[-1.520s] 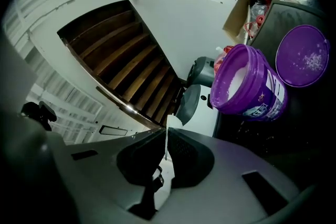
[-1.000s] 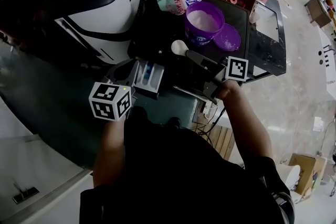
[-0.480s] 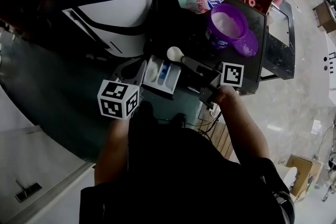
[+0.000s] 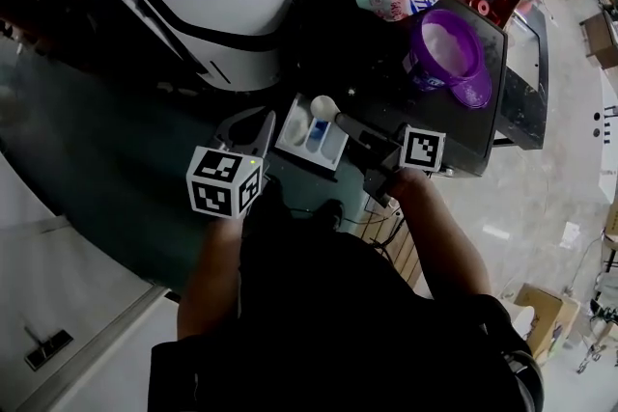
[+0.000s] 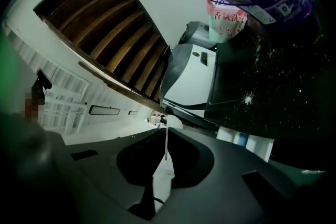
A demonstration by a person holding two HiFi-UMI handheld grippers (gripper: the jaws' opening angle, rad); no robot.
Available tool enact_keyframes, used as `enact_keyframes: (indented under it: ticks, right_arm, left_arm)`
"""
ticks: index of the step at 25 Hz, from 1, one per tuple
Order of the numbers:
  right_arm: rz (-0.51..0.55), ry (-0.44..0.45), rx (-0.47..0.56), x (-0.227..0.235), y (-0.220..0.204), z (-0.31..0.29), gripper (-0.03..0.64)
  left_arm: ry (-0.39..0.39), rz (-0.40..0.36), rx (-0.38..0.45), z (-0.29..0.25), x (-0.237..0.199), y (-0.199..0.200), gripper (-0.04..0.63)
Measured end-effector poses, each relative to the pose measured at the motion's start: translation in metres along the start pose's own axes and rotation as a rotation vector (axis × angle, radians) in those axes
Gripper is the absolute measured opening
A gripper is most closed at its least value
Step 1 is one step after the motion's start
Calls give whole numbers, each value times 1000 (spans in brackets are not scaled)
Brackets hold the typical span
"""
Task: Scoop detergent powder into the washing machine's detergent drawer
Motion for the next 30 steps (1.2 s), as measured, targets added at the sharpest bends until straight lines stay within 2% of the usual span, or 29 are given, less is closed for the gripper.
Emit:
enact_keyframes:
  ticks: [7,13,21,30]
  right_arm:
    - [8,-38,-24,10,-18,-20,23]
    - [47,-101,-36,13,-25,-24,23]
    - [109,-245,-87,22,-33,-27,23]
    - [251,-383,-192,31,-30,-41,23]
  left_arm:
    - [27,48,-23,10,-26,-25,8]
    - [3,61,-41,8,-26,-38,8]
    - [-21,62,-44,7,-25,-46,9]
    - [-19,77,-33,14,-30,-49,8]
Point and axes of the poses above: the fingertips, and each gripper's own axes: z backward along the fingers, x to its right, y out of its top, the point moved 10 cm from there along z, backward along the fingers, and after that the axes turned 7 degrees about z, right-handed, at the moved point
